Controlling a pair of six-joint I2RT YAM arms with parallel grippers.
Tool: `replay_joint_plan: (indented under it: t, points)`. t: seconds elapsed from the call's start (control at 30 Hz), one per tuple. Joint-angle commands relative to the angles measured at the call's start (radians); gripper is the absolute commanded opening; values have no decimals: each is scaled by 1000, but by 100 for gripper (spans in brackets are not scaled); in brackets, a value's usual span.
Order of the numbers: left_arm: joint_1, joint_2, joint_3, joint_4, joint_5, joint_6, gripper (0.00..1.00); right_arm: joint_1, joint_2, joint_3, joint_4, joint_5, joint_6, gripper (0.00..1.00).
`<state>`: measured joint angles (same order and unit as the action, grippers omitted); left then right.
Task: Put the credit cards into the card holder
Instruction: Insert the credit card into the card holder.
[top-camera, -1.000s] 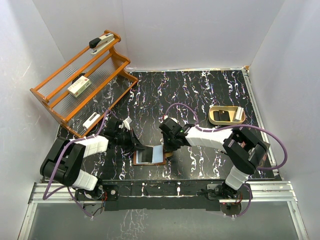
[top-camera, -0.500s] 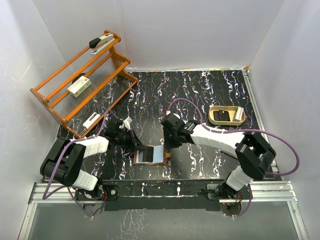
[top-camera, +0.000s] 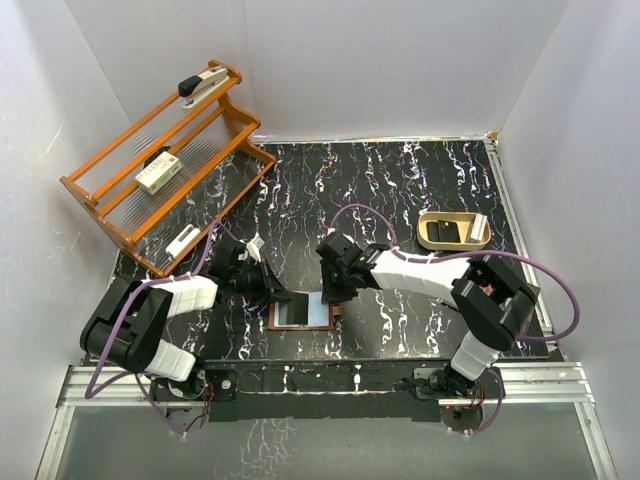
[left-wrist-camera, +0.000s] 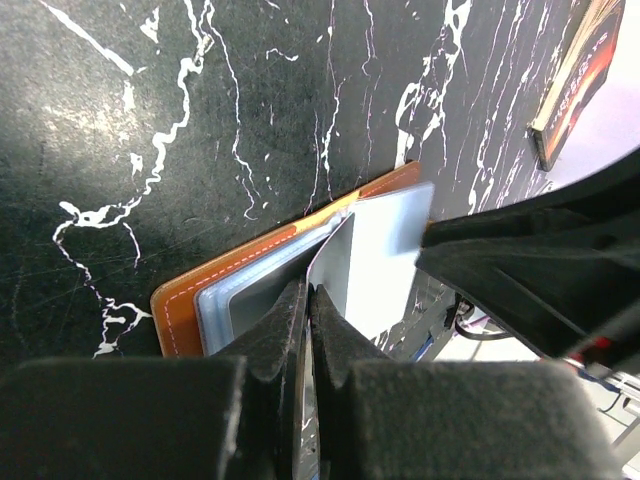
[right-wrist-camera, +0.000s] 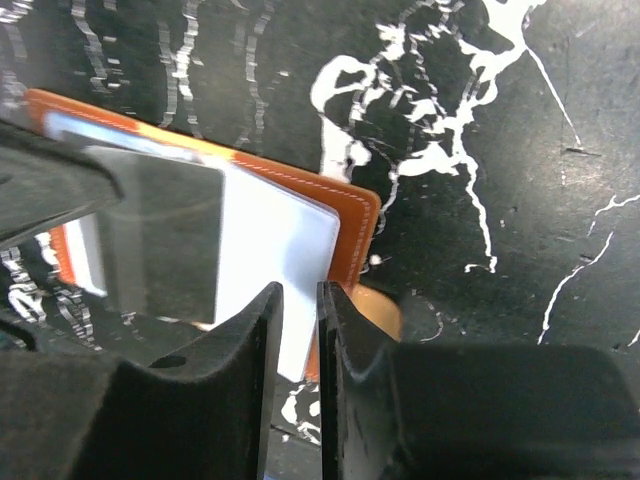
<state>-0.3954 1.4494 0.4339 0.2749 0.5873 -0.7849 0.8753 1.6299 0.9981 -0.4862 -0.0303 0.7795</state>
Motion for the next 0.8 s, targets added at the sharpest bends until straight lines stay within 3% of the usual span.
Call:
replay_joint_plan:
  t: [0.0, 0.23, 0.77]
  points:
    - [-8, -26, -22, -14, -20, 13, 0, 5, 44, -27, 25, 17, -2, 17]
    - [-13, -38, -51, 38, 1, 23, 0, 11, 71, -59, -5, 88, -18, 11]
    - [-26, 30, -46, 139, 2, -55, 0, 17, 53, -104, 24, 92, 0, 10]
